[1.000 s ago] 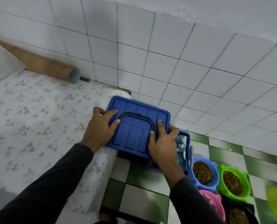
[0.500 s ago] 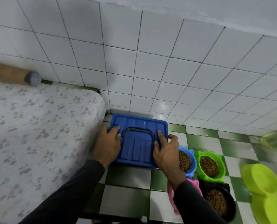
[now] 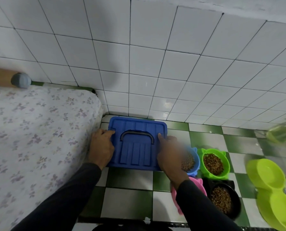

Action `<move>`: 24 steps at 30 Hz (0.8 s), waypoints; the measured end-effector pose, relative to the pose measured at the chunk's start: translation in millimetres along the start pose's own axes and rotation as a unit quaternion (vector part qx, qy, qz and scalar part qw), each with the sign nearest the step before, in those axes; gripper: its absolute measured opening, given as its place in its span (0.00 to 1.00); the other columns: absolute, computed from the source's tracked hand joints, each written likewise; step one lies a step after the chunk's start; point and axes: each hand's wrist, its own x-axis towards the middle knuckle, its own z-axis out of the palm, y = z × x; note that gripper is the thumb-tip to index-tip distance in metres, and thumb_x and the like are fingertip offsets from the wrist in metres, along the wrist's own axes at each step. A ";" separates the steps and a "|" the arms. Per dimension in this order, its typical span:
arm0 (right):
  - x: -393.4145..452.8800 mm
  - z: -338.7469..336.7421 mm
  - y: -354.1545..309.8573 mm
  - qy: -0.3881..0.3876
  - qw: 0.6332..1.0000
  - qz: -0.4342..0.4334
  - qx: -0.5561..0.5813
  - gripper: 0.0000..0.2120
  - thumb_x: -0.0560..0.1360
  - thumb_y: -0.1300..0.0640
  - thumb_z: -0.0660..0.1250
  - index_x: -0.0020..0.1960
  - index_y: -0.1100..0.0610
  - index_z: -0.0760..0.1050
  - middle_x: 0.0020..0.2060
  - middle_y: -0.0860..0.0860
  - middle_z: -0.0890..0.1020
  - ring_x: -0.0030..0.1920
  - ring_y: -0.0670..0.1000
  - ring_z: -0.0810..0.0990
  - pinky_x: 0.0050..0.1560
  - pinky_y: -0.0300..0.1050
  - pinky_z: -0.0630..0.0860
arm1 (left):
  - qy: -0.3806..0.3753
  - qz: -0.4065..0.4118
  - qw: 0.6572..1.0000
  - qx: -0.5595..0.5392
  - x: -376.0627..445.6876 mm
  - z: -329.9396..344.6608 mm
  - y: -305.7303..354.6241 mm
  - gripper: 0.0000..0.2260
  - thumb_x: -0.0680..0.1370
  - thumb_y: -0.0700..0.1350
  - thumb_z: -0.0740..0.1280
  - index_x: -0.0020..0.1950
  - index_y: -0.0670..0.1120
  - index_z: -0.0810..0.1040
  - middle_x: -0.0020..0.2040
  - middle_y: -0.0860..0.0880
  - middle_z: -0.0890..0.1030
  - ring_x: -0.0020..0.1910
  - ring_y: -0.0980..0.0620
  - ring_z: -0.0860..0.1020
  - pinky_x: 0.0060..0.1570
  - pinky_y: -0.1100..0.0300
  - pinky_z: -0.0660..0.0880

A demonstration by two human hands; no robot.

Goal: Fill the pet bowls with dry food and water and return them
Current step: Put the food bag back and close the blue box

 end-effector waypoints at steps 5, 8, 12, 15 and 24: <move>3.1 -0.5 -0.3 -0.006 1.000 -0.001 0.011 0.33 0.78 0.61 0.64 0.80 0.46 0.58 0.72 0.55 0.61 0.68 0.56 0.64 0.68 0.48 0.70 | 0.021 -0.010 1.000 -0.003 -1.1 -0.6 3.4 0.18 0.75 0.26 0.67 0.62 0.38 0.82 0.49 0.40 0.77 0.45 0.45 0.75 0.43 0.55 0.72; 5.0 -0.4 -0.6 0.001 1.000 0.004 0.014 0.34 0.77 0.61 0.65 0.79 0.45 0.60 0.72 0.54 0.62 0.67 0.56 0.66 0.67 0.48 0.71 | 0.023 -0.023 0.999 -0.008 -3.0 -2.1 3.3 0.15 0.77 0.28 0.67 0.62 0.37 0.81 0.50 0.40 0.77 0.45 0.47 0.73 0.41 0.62 0.69; 11.8 2.3 0.0 -0.001 1.000 0.014 0.011 0.32 0.77 0.60 0.65 0.78 0.45 0.61 0.70 0.53 0.65 0.65 0.54 0.67 0.65 0.44 0.69 | 0.012 -0.027 0.999 -0.025 -2.5 2.4 0.1 0.15 0.77 0.28 0.68 0.62 0.36 0.81 0.50 0.41 0.76 0.45 0.45 0.74 0.42 0.59 0.71; 15.5 0.5 1.0 -0.007 0.999 0.026 0.018 0.31 0.77 0.60 0.65 0.78 0.47 0.63 0.69 0.53 0.65 0.65 0.54 0.67 0.66 0.45 0.70 | 0.026 -0.031 0.999 0.005 -2.4 4.3 0.3 0.15 0.76 0.29 0.68 0.62 0.36 0.81 0.50 0.40 0.77 0.47 0.41 0.75 0.45 0.54 0.73; 20.5 -6.9 3.1 0.001 0.998 0.046 0.044 0.26 0.78 0.58 0.64 0.73 0.42 0.69 0.69 0.54 0.66 0.66 0.56 0.67 0.63 0.46 0.68 | 0.051 -0.069 0.995 -0.059 -9.7 3.9 2.2 0.18 0.78 0.32 0.70 0.68 0.38 0.78 0.61 0.43 0.71 0.55 0.58 0.66 0.53 0.75 0.68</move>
